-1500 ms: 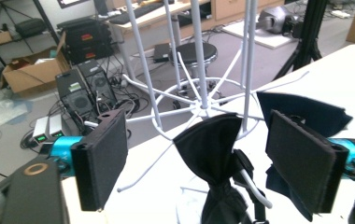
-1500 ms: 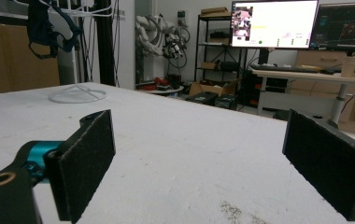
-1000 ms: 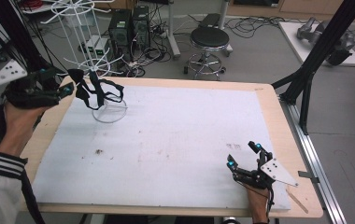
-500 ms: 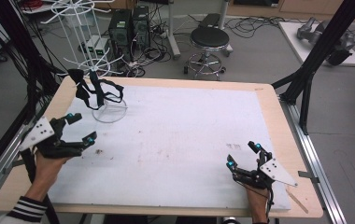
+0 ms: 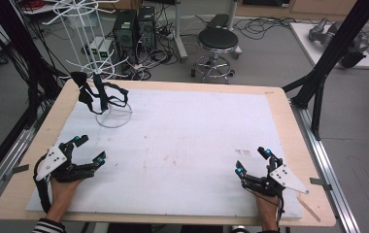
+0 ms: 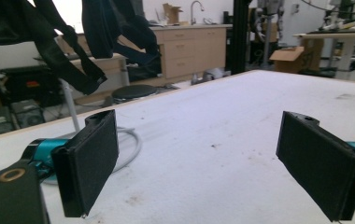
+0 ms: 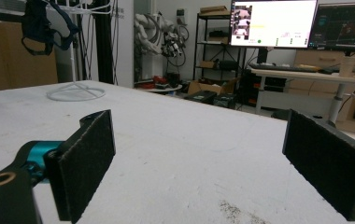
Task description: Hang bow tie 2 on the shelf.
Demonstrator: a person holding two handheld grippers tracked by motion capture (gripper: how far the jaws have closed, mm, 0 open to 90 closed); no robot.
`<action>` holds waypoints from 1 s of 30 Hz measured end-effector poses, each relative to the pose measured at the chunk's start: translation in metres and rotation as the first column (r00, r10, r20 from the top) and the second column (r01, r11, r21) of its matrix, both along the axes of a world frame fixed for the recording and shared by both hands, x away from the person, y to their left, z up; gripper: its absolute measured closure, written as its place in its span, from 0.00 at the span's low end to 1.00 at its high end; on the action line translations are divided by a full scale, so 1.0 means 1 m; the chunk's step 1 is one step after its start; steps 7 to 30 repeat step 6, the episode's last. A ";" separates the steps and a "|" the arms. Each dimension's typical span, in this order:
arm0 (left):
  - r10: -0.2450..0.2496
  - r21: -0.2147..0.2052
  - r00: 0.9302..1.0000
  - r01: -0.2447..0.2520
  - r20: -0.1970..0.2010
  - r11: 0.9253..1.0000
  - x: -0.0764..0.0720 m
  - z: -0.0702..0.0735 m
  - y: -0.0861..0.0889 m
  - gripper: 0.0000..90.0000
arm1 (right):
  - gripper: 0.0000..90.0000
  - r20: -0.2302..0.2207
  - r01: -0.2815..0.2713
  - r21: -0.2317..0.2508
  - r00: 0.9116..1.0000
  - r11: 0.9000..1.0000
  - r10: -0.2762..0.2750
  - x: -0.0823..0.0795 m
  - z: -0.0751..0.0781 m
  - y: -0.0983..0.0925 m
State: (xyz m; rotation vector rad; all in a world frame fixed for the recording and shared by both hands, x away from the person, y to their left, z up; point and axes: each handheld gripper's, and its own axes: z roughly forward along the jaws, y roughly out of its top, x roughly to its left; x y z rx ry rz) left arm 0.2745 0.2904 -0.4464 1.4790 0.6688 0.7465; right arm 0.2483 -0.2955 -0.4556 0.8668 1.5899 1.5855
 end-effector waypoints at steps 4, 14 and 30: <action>0.006 0.009 1.000 -0.006 -0.006 1.000 0.000 -0.005 0.000 0.15 | 0.10 0.001 0.002 -0.002 1.000 1.000 -0.002 0.000 0.000 0.000; 0.006 -0.001 1.000 -0.006 0.000 1.000 -0.001 -0.007 0.000 0.15 | 0.10 0.003 0.003 -0.003 1.000 1.000 -0.003 0.000 0.000 0.000; 0.006 -0.001 1.000 -0.006 0.000 1.000 -0.001 -0.007 0.000 0.15 | 0.10 0.003 0.003 -0.003 1.000 1.000 -0.003 0.000 0.000 0.000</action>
